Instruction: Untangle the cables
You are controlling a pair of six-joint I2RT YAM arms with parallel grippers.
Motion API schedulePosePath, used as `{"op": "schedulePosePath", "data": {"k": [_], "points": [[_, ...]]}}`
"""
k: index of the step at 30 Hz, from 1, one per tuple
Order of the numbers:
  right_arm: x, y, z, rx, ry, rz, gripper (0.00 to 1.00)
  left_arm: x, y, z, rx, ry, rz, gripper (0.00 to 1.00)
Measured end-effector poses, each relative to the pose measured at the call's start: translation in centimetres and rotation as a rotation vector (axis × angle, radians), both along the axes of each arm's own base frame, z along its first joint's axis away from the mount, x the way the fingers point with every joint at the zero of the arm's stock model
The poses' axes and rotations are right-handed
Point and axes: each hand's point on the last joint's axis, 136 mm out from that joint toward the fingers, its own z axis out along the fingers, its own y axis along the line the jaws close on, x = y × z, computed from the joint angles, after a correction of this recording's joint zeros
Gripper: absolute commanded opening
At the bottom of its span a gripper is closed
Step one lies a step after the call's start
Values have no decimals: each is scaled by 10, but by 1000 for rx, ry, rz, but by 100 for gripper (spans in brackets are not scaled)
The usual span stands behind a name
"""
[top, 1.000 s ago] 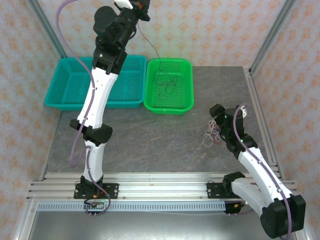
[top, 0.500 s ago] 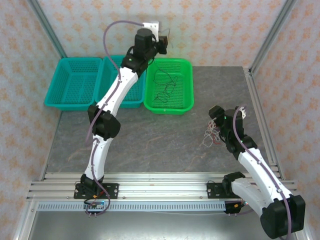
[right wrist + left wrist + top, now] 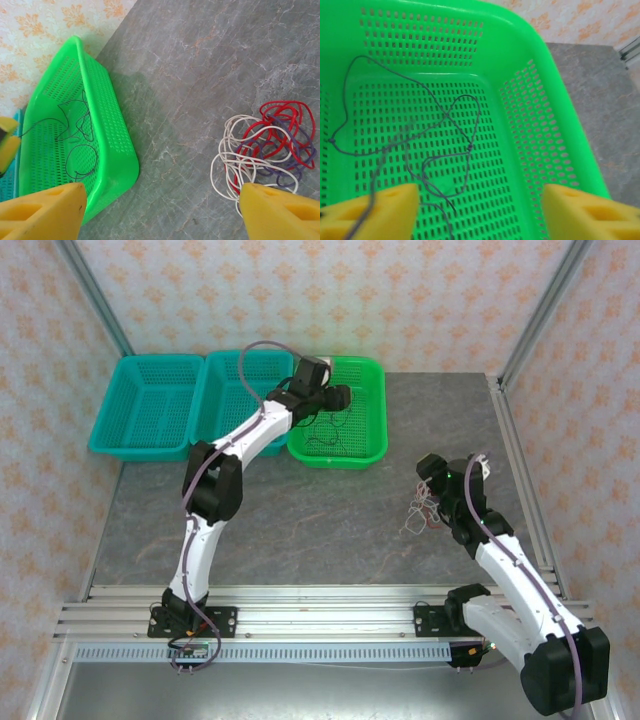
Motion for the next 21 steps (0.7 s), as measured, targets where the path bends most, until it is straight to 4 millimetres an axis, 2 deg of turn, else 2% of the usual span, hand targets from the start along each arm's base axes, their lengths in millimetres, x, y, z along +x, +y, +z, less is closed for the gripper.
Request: {"op": "schedulePosePath", "data": {"k": [1, 4, 9, 12, 13, 15, 17, 21], "points": [[-1, -1, -2, -5, 7, -4, 81, -3, 0, 10, -2, -12, -3, 90], [-7, -9, -10, -31, 49, -39, 80, -18, 8, 66, -30, -92, 8, 100], [-11, -34, -27, -70, 165, -131, 80, -59, 29, 188, -110, -283, 10, 100], [-8, -40, -35, -71, 211, -150, 80, -76, 40, 231, -120, -350, 20, 100], [-7, -39, -38, -66, 223, -148, 80, -79, 42, 238, -117, -359, 23, 100], [-6, -36, -44, -58, 245, -135, 80, -80, 43, 235, -103, -346, 21, 100], [-6, -34, -49, -52, 263, -123, 81, -80, 43, 212, -80, -299, 14, 100], [-8, -40, -58, -63, 326, -141, 82, -94, 43, 148, -32, -161, -18, 100]]}}
